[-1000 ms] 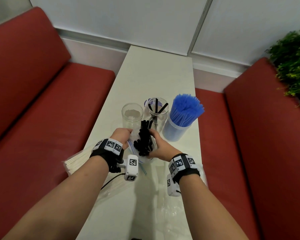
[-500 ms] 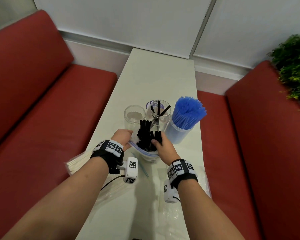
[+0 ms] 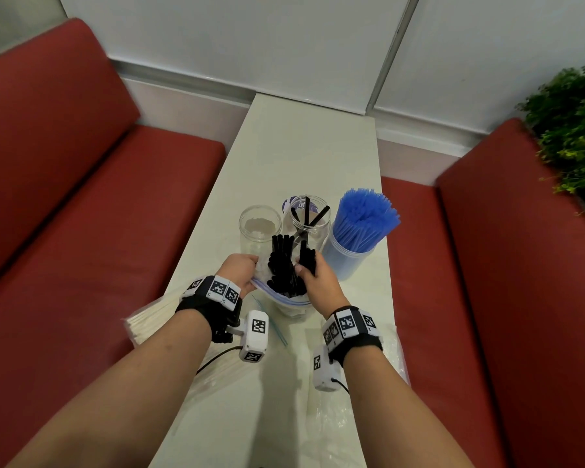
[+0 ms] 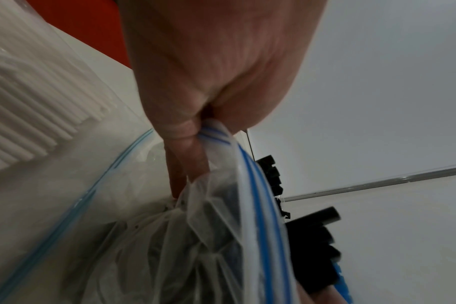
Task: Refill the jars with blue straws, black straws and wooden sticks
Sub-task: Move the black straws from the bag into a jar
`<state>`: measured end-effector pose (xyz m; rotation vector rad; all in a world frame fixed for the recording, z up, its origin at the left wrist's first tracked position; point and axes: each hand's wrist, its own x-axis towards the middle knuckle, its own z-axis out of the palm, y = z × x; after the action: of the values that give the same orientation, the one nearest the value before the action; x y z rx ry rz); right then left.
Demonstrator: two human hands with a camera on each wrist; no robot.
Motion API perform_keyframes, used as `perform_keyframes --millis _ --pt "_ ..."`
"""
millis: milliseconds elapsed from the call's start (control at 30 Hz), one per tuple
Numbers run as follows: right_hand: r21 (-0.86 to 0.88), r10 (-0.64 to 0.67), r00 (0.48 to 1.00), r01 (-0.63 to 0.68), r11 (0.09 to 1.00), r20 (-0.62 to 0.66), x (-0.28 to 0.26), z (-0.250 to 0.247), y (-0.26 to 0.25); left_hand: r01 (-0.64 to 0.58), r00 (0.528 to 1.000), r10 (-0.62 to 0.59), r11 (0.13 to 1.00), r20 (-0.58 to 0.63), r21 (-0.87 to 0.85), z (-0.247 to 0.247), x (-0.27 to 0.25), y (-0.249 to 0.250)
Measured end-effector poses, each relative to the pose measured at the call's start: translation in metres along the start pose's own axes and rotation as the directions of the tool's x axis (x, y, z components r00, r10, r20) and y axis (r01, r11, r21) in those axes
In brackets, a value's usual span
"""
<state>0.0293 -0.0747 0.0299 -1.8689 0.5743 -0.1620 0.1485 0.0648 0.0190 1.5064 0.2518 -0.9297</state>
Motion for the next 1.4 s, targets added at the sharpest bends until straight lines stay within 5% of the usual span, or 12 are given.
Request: perform_keyframes --millis 200,300,433,567,933,1100,1200,1267,1400 --pt "0.172 -0.003 0.996 0.018 0.985 -0.091 0.014 -0.026 -0.038 -0.006 1.0 0.006 0.998 0.002 -0.059 -0.002 -0.006 -0.001" --pt "0.278 -0.096 0.983 0.138 0.951 -0.16 0.025 -0.051 -0.083 -0.003 1.0 0.003 0.999 0.011 -0.051 -0.001 -0.007 -0.001" --pt "0.322 -0.263 0.895 0.384 0.865 -0.36 0.046 -0.074 -0.139 0.002 1.0 0.0 0.998 0.026 -0.059 -0.001 -0.005 -0.002" --pt "0.249 -0.328 0.847 0.454 0.855 -0.419 0.071 -0.072 -0.153 0.01 1.0 -0.009 0.998 0.017 -0.056 -0.001 -0.002 -0.003" --pt "0.158 -0.115 0.962 0.157 0.975 -0.246 0.108 -0.033 -0.077 0.024 0.999 -0.024 1.0 0.039 -0.008 0.001 0.001 0.0" --pt "0.089 -0.2 0.926 0.239 0.967 -0.319 0.105 -0.035 -0.074 0.027 0.999 -0.027 1.0 0.045 0.004 0.0 0.003 -0.001" --pt "-0.104 -0.314 0.913 0.296 0.949 -0.26 0.102 -0.032 -0.073 0.025 0.999 -0.025 1.0 0.044 0.007 0.001 0.004 -0.001" --pt "-0.338 -0.323 0.943 0.277 0.9 -0.087 0.1 -0.026 -0.065 0.024 0.998 -0.024 1.0 0.05 0.007 0.001 0.004 -0.002" --pt "-0.712 -0.085 0.979 0.194 0.675 0.186 0.093 -0.017 -0.043 0.017 0.998 -0.017 1.0 0.056 0.016 0.002 0.003 0.0"
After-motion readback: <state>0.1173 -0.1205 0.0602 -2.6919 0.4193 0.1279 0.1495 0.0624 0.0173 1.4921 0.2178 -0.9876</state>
